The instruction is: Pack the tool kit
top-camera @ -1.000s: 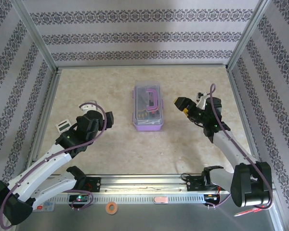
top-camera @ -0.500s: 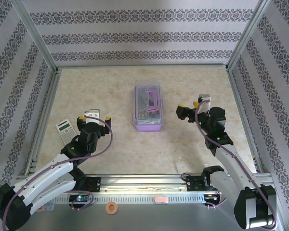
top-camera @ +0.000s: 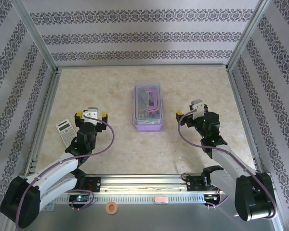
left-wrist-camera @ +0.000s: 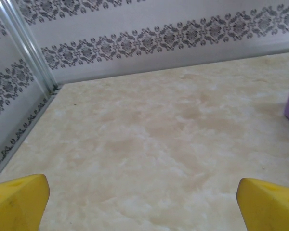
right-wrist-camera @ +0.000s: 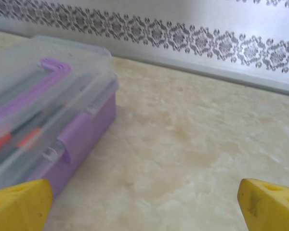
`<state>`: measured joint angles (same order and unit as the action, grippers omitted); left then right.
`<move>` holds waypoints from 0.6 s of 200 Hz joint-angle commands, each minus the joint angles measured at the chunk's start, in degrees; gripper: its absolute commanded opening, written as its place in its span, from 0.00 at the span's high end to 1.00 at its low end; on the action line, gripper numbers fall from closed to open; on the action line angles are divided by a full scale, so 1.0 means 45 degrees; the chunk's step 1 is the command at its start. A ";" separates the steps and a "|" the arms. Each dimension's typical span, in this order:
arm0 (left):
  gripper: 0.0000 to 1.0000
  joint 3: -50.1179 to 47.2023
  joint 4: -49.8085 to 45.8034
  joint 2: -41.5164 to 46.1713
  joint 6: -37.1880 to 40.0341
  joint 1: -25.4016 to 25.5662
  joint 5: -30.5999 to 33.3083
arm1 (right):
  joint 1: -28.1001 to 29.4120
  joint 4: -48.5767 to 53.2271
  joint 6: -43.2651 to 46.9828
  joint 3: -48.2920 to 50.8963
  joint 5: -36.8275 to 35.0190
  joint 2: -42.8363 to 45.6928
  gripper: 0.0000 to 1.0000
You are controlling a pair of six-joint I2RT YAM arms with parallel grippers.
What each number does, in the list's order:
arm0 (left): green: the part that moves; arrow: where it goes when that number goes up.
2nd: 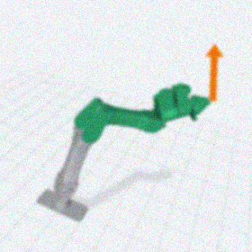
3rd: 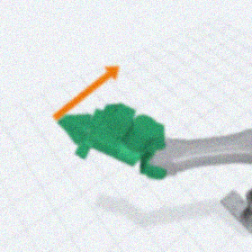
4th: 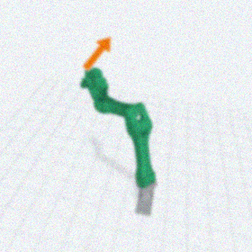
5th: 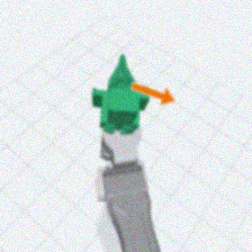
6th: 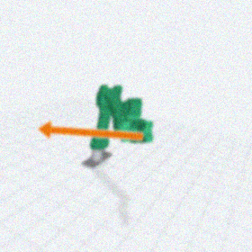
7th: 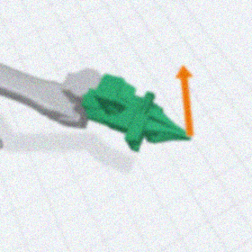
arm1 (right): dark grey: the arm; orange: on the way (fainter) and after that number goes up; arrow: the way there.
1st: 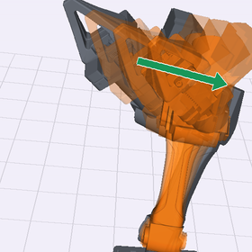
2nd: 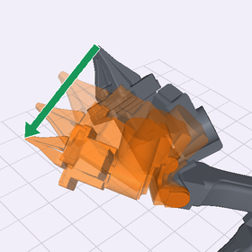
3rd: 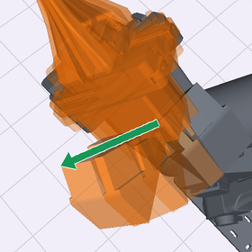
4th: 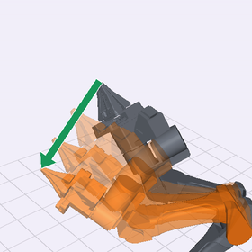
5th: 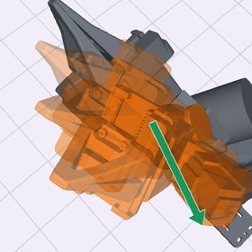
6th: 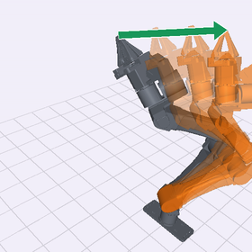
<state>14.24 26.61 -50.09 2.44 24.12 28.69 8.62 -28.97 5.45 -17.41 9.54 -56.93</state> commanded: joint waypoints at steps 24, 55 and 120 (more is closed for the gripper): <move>0.00 -0.1770 0.4546 -0.1859 -0.0230 -0.1806 -0.1732 | -0.0703 -0.3375 0.0075 0.0711 -0.0184 -0.1566 0.02; 0.01 -0.1776 0.6310 -0.3306 0.0038 -0.1974 -0.2182 | -0.0783 -0.4974 0.0337 0.1050 -0.0311 -0.2676 0.02; 0.01 -0.0480 0.7252 -0.5932 0.0811 -0.2731 -0.3366 | -0.1054 -0.8445 -0.0107 0.1711 -0.0851 -0.5164 0.02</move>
<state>9.65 54.87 -75.85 3.92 13.37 16.49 4.73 -58.15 5.96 -10.20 6.94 -79.11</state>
